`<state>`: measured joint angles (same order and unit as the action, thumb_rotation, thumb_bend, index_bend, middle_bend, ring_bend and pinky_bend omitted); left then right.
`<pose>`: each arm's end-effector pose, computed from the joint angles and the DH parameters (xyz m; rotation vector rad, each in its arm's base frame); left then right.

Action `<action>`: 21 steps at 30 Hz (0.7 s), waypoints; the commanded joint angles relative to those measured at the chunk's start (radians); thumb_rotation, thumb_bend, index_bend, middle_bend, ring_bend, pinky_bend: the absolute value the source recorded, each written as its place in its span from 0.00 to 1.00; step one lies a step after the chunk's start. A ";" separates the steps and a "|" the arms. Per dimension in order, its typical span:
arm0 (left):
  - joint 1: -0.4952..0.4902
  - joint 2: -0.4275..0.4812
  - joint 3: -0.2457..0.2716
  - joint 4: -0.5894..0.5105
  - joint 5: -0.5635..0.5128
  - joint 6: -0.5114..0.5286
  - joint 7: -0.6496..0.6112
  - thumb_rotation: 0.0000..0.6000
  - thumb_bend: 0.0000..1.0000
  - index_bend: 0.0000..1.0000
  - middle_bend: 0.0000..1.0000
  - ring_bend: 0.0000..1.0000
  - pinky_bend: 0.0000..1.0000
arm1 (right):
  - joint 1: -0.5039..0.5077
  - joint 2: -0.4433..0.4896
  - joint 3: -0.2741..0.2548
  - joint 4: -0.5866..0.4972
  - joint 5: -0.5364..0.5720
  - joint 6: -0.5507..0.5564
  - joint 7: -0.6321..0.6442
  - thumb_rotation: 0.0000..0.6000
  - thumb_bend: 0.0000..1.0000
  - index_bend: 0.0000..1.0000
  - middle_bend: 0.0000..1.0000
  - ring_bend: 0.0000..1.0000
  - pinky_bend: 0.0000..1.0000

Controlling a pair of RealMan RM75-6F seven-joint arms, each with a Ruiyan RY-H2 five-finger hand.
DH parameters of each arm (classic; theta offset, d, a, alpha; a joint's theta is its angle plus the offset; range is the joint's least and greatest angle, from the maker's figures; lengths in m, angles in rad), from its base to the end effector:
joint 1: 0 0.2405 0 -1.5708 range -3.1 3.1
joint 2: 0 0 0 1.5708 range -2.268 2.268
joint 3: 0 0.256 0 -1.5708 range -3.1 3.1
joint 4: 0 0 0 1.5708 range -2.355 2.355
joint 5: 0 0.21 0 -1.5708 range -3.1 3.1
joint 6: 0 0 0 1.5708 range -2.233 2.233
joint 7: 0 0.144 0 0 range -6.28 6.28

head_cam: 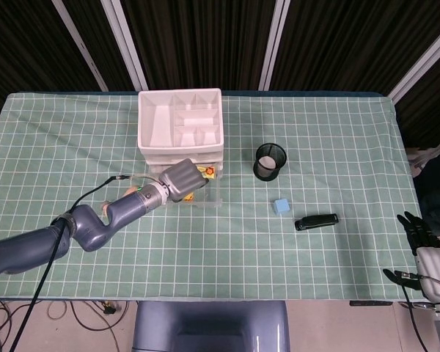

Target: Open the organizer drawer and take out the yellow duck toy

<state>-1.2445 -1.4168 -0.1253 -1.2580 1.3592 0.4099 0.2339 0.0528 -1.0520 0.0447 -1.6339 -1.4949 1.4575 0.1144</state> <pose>-0.0426 0.4250 -0.0109 -2.4411 -0.2712 -0.5384 -0.3199 -0.1698 0.1748 1.3489 -1.0009 0.9146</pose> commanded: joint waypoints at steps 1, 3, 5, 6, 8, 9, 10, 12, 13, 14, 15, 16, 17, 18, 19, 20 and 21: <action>-0.010 -0.004 0.008 0.003 0.006 -0.011 -0.008 1.00 0.15 0.41 1.00 1.00 1.00 | 0.000 0.000 0.000 -0.001 0.001 0.000 0.001 1.00 0.06 0.00 0.00 0.00 0.23; -0.016 -0.004 0.013 0.004 0.008 -0.016 -0.013 1.00 0.15 0.41 1.00 1.00 1.00 | 0.000 0.001 0.001 -0.002 0.002 -0.001 0.003 1.00 0.06 0.00 0.00 0.00 0.23; -0.020 -0.005 0.019 0.003 0.008 -0.020 -0.017 1.00 0.16 0.41 1.00 1.00 1.00 | 0.000 0.001 0.001 -0.003 0.003 -0.001 0.005 1.00 0.07 0.00 0.00 0.00 0.23; -0.021 -0.005 0.021 0.003 0.008 -0.021 -0.018 1.00 0.16 0.41 1.00 1.00 1.00 | 0.000 0.001 0.001 -0.004 0.002 -0.001 0.006 1.00 0.07 0.00 0.00 0.00 0.23; -0.023 -0.005 0.025 0.002 0.008 -0.020 -0.020 1.00 0.16 0.42 1.00 1.00 1.00 | -0.001 0.002 0.001 -0.005 0.003 -0.001 0.008 1.00 0.07 0.00 0.00 0.00 0.23; -0.023 -0.005 0.026 0.002 0.007 -0.019 -0.021 1.00 0.16 0.43 1.00 1.00 1.00 | -0.001 0.002 0.001 -0.005 0.002 -0.001 0.009 1.00 0.07 0.00 0.00 0.00 0.23; -0.024 -0.005 0.027 0.002 0.006 -0.019 -0.023 1.00 0.17 0.43 1.00 1.00 1.00 | -0.001 0.002 0.001 -0.006 0.002 -0.001 0.009 1.00 0.07 0.00 0.00 0.00 0.23; -0.025 -0.004 0.031 0.001 0.003 -0.019 -0.025 1.00 0.20 0.45 1.00 1.00 1.00 | -0.001 0.003 0.001 -0.006 0.002 -0.001 0.011 1.00 0.07 0.00 0.00 0.00 0.23; -0.026 -0.003 0.032 0.000 0.002 -0.019 -0.026 1.00 0.21 0.46 1.00 1.00 1.00 | -0.001 0.003 0.001 -0.007 0.002 -0.001 0.012 1.00 0.07 0.00 0.00 0.00 0.23; -0.026 -0.002 0.034 -0.001 0.001 -0.018 -0.027 1.00 0.23 0.47 1.00 1.00 1.00 | -0.001 0.003 0.001 -0.007 0.002 -0.001 0.012 1.00 0.07 0.00 0.00 0.00 0.23; -0.026 -0.002 0.035 -0.002 0.000 -0.016 -0.028 1.00 0.25 0.48 1.00 1.00 1.00 | -0.001 0.003 0.001 -0.007 0.003 -0.002 0.012 1.00 0.07 0.00 0.00 0.00 0.23; -0.026 -0.002 0.036 -0.003 0.000 -0.015 -0.029 1.00 0.27 0.48 1.00 1.00 1.00 | -0.001 0.003 0.001 -0.008 0.003 -0.002 0.013 1.00 0.07 0.00 0.00 0.00 0.23; -0.025 -0.002 0.038 -0.005 -0.001 -0.013 -0.030 1.00 0.29 0.49 1.00 1.00 1.00 | -0.001 0.003 0.001 -0.008 0.003 -0.002 0.013 1.00 0.07 0.00 0.00 0.00 0.23; -0.025 -0.001 0.039 -0.006 -0.002 -0.012 -0.031 1.00 0.30 0.50 1.00 1.00 1.00 | -0.001 0.003 0.001 -0.008 0.003 -0.002 0.013 1.00 0.07 0.00 0.00 0.00 0.23; -0.025 -0.001 0.040 -0.007 -0.003 -0.011 -0.031 1.00 0.30 0.50 1.00 1.00 1.00 | -0.001 0.003 0.001 -0.009 0.003 -0.002 0.013 1.00 0.07 0.00 0.00 0.00 0.23; -0.025 -0.001 0.041 -0.007 -0.003 -0.009 -0.031 1.00 0.31 0.51 1.00 1.00 1.00 | -0.002 0.004 0.001 -0.009 0.003 -0.002 0.013 1.00 0.07 0.00 0.00 0.00 0.23; -0.025 -0.001 0.042 -0.007 -0.003 -0.009 -0.031 1.00 0.31 0.52 1.00 1.00 1.00 | -0.002 0.004 0.001 -0.009 0.004 -0.002 0.014 1.00 0.07 0.00 0.00 0.00 0.23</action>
<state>-1.2696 -1.4177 -0.0833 -1.2650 1.3562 0.4008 0.2029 0.0511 -1.0483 0.0459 -1.6431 -1.4914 1.4555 0.1279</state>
